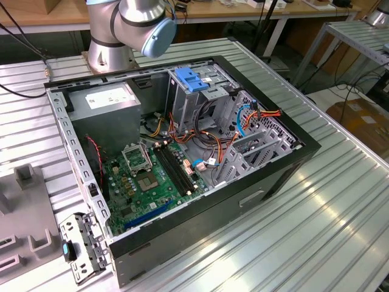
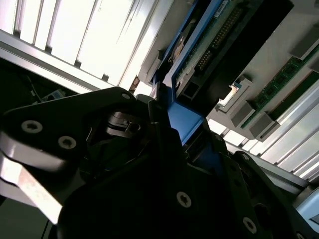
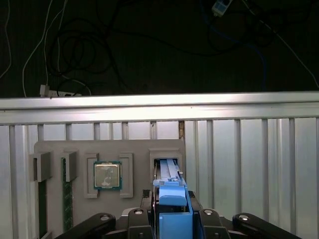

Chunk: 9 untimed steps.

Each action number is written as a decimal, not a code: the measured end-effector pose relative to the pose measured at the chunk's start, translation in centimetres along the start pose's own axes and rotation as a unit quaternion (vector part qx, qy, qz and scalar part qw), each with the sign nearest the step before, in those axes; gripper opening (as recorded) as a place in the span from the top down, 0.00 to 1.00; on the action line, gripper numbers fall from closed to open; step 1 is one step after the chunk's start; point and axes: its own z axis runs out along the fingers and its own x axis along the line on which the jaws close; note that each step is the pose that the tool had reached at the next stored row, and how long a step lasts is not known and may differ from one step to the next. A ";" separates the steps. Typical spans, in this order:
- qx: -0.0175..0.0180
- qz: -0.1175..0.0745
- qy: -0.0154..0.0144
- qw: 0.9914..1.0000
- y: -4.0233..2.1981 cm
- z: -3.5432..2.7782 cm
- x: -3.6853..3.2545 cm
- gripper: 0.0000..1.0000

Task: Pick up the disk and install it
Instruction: 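Pick up the disk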

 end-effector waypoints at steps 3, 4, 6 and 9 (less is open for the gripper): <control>0.000 0.000 0.000 1.000 0.00 0.00 0.00 0.63; 0.000 0.000 0.000 1.000 0.00 0.00 0.00 0.63; 0.000 0.000 0.000 1.000 0.00 -0.22 0.00 0.63; 0.000 0.000 0.000 1.000 0.00 -0.66 0.01 0.63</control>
